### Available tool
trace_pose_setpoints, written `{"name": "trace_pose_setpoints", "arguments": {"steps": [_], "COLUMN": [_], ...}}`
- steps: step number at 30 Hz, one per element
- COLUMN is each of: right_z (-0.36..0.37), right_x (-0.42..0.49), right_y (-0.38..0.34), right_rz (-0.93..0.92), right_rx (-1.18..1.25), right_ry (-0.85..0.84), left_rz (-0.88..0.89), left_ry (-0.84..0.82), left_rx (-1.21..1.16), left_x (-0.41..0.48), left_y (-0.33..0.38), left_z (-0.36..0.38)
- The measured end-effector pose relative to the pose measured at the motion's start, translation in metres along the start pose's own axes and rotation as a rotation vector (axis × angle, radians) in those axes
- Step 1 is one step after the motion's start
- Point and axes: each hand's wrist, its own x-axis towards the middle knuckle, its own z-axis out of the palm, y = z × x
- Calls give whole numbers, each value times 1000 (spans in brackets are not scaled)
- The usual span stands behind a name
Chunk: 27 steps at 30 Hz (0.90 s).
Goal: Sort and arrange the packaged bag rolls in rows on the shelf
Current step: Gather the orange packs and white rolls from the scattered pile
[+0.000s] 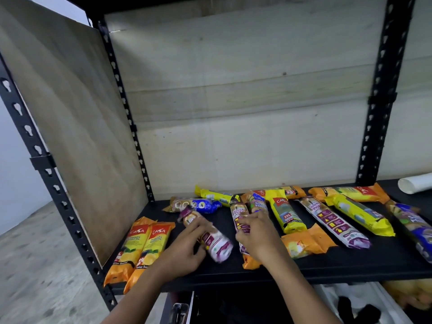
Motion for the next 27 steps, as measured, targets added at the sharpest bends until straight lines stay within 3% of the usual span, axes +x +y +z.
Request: {"name": "trace_pose_setpoints", "arguments": {"steps": [8,18,27], "right_z": [10,22,17], "right_x": [4,-1,-2], "right_y": [8,-1,1], "right_rz": [-3,-74,-116], "right_rx": [26,-179,-216], "right_ry": [28,63,63], "left_rz": [21,-201,-217], "left_ry": [-16,231,209], "left_rx": [-110,-197,-195], "left_x": [4,21,22], "left_y": [24,30,29], "left_z": [12,53,52]}}
